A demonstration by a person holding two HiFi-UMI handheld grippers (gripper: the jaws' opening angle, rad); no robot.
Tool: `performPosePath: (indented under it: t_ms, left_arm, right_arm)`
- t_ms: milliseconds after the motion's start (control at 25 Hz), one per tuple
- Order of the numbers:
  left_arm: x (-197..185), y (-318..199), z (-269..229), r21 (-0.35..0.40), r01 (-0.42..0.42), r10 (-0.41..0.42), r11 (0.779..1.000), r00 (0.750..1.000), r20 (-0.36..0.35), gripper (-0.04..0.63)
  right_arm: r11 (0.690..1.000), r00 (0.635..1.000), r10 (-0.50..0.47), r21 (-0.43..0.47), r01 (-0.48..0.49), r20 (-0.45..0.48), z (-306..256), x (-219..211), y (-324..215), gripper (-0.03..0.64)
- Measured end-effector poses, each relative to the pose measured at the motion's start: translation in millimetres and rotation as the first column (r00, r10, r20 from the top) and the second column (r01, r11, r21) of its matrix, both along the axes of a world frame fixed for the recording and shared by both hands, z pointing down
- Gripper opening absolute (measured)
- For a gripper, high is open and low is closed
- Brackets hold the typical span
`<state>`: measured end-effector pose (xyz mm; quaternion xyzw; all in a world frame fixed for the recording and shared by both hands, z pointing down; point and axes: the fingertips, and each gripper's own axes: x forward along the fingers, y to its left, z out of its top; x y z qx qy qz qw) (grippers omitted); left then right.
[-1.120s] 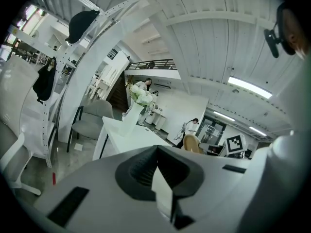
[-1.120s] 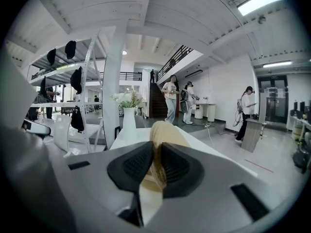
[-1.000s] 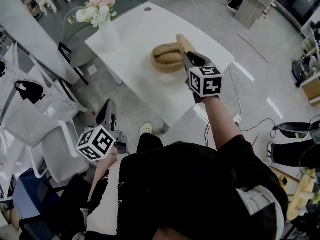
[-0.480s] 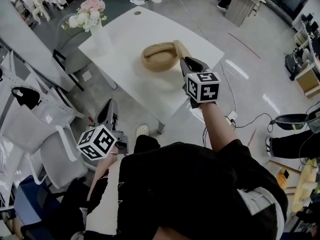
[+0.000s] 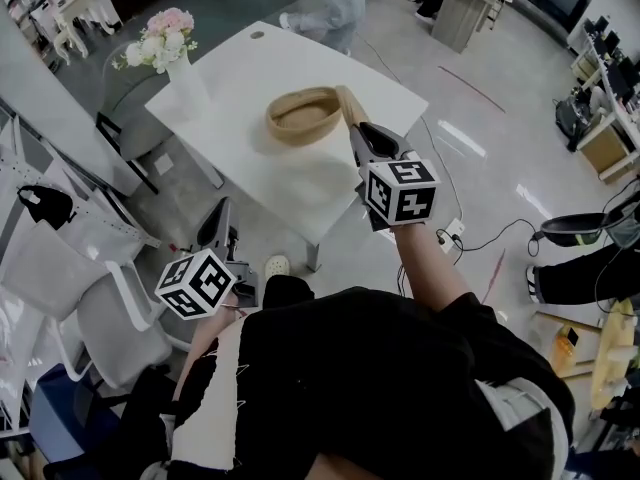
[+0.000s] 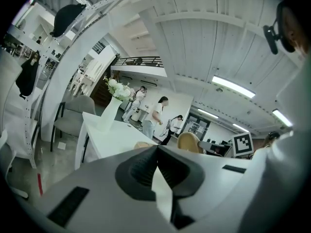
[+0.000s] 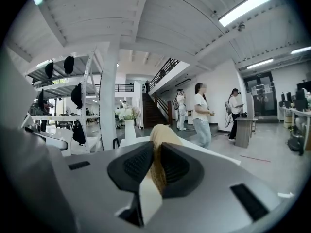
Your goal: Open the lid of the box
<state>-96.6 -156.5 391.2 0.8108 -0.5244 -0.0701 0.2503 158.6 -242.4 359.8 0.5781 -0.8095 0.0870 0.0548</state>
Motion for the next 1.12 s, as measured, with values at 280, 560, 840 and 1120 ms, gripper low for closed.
performPosePath:
  t_ms: [280,560,840,1120]
  left_arm:
    - [16.2,1.0,-12.2,0.028,-0.048,0.048,0.998,0.999,0.011,0.011]
    - [26.7,-11.8,-20.7,0.037,-0.099,0.099,0.994,0.995,0.005,0.011]
    - [32.9,-27.8,-40.1,0.074,-0.191,0.190,0.979,0.982,0.021,0.011]
    - [8.8,-32.1,-57.4,0.090,-0.242,0.239,0.966,0.970,0.038,0.011]
  right_arm:
    - [0.999,0.998,0.018,0.029,-0.020,0.068,-16.2,5.4,27.1,0.058]
    - [0.998,0.993,0.052,0.040,-0.057,0.110,-29.3,6.4,41.8,0.058]
    - [0.987,0.978,0.116,0.093,-0.133,0.173,-51.1,4.1,49.8,0.059]
    - [0.978,0.970,0.149,0.117,-0.173,0.194,-70.4,-24.3,63.7,0.060]
